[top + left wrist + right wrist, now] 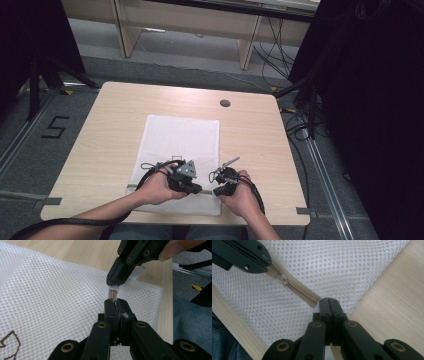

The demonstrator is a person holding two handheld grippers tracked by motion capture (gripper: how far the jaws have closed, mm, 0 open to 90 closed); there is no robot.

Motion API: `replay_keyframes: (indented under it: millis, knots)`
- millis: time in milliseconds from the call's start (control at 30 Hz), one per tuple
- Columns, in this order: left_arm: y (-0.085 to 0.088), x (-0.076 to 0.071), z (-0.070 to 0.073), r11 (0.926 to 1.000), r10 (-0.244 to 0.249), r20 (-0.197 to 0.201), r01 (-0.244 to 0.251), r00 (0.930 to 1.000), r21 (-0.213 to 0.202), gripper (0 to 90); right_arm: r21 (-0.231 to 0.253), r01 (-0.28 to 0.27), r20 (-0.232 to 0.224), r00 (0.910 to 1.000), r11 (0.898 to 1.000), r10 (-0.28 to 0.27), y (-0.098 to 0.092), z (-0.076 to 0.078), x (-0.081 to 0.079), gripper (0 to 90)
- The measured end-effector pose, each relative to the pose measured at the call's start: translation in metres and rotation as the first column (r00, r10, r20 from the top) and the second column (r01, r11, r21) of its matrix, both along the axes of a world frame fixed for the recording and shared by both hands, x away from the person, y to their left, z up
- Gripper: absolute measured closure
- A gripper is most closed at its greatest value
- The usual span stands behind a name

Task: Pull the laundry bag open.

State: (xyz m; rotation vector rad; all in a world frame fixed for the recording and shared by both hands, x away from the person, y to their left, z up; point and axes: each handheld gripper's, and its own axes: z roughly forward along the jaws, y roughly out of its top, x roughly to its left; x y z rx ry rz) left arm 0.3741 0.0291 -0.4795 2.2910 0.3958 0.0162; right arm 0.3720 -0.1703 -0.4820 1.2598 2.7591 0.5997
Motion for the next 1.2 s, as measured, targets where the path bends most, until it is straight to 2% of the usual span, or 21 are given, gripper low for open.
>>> replay_keyframes:
  millis: [33, 67, 100, 267, 433, 467, 500, 567, 633, 700, 733, 867, 900, 933, 1000, 1200]
  knots:
    - [0.000, -0.001, 0.000, 1.0000, 0.010, -0.011, -0.010, 0.9999, -0.001, 88.0, -0.001, -0.001, -0.004, 1.0000, 1.000, 0.001, 0.000, 0.000, 0.000, 90.0]
    - [0.000, -0.001, 0.000, 1.0000, 0.002, 0.001, -0.002, 1.0000, -0.001, 88.0, -0.002, -0.013, 0.004, 0.9999, 1.000, 0.013, 0.000, 0.000, 0.001, 90.0]
    - [0.000, 0.000, 0.000, 1.0000, -0.004, 0.005, 0.004, 1.0000, 0.006, 88.0, -0.007, 0.006, -0.007, 1.0000, 1.000, -0.006, 0.001, 0.001, -0.001, 90.0]
    - [0.001, -0.002, 0.000, 0.9998, 0.019, -0.017, -0.019, 0.9997, -0.008, 87.9, -0.002, -0.017, 0.008, 0.9998, 1.000, 0.017, 0.000, 0.000, 0.000, 90.0]
    - [0.006, -0.002, 0.002, 0.9994, 0.031, -0.022, -0.031, 0.9993, -0.016, 88.0, -0.006, -0.008, 0.005, 1.0000, 1.000, 0.008, 0.001, 0.000, 0.000, 90.0]
    - [0.008, -0.001, 0.003, 0.9997, 0.020, -0.009, -0.020, 0.9998, -0.012, 88.0, -0.006, -0.008, 0.005, 1.0000, 1.000, 0.008, 0.001, 0.000, 0.000, 90.0]
    - [0.008, -0.001, 0.002, 0.9993, 0.032, -0.025, -0.033, 0.9992, -0.017, 88.0, -0.004, -0.014, 0.006, 0.9999, 1.000, 0.014, 0.000, 0.000, 0.000, 90.0]
    - [0.009, -0.001, 0.002, 0.9995, 0.026, -0.019, -0.026, 0.9995, -0.018, 87.9, -0.003, -0.020, 0.008, 0.9998, 1.000, 0.020, 0.000, 0.000, 0.001, 90.0]
    - [0.009, -0.002, 0.002, 0.9991, 0.036, -0.027, -0.036, 0.9990, -0.022, 87.9, -0.005, -0.017, 0.008, 0.9998, 1.000, 0.017, 0.001, 0.000, 0.000, 90.0]
    - [0.009, -0.002, 0.003, 0.9996, 0.022, -0.009, -0.022, 0.9997, -0.017, 88.0, -0.005, -0.017, 0.008, 0.9998, 1.000, 0.017, 0.000, 0.000, 0.000, 90.0]
    - [0.010, -0.003, 0.003, 0.9992, 0.033, -0.021, -0.034, 0.9992, -0.020, 88.0, -0.003, -0.011, 0.006, 0.9999, 1.000, 0.011, 0.001, 0.000, 0.000, 90.0]
    - [0.014, -0.003, 0.004, 0.9992, 0.032, -0.019, -0.033, 0.9993, -0.021, 87.9, -0.015, 0.017, -0.013, 0.9998, 1.000, -0.018, 0.001, 0.001, -0.001, 90.0]
    - [0.015, -0.003, 0.003, 0.9987, 0.043, -0.033, -0.044, 0.9985, -0.027, 88.0, -0.015, 0.018, -0.014, 0.9997, 1.000, -0.018, 0.001, 0.001, -0.001, 90.0]
    - [0.016, -0.004, 0.003, 0.9988, 0.043, -0.033, -0.043, 0.9985, -0.022, 87.9, -0.005, -0.004, 0.000, 1.0000, 1.000, 0.004, 0.001, 0.000, 0.000, 90.0]
    - [0.018, -0.004, 0.004, 0.9990, 0.037, -0.022, -0.037, 0.9991, -0.023, 88.0, -0.005, -0.011, 0.005, 0.9999, 1.000, 0.011, 0.000, 0.000, 0.000, 90.0]
    - [0.023, -0.006, 0.004, 0.9984, 0.050, -0.032, -0.051, 0.9982, -0.026, 88.0, -0.006, -0.002, 0.003, 1.0000, 1.000, 0.002, 0.001, 0.000, 0.000, 90.0]
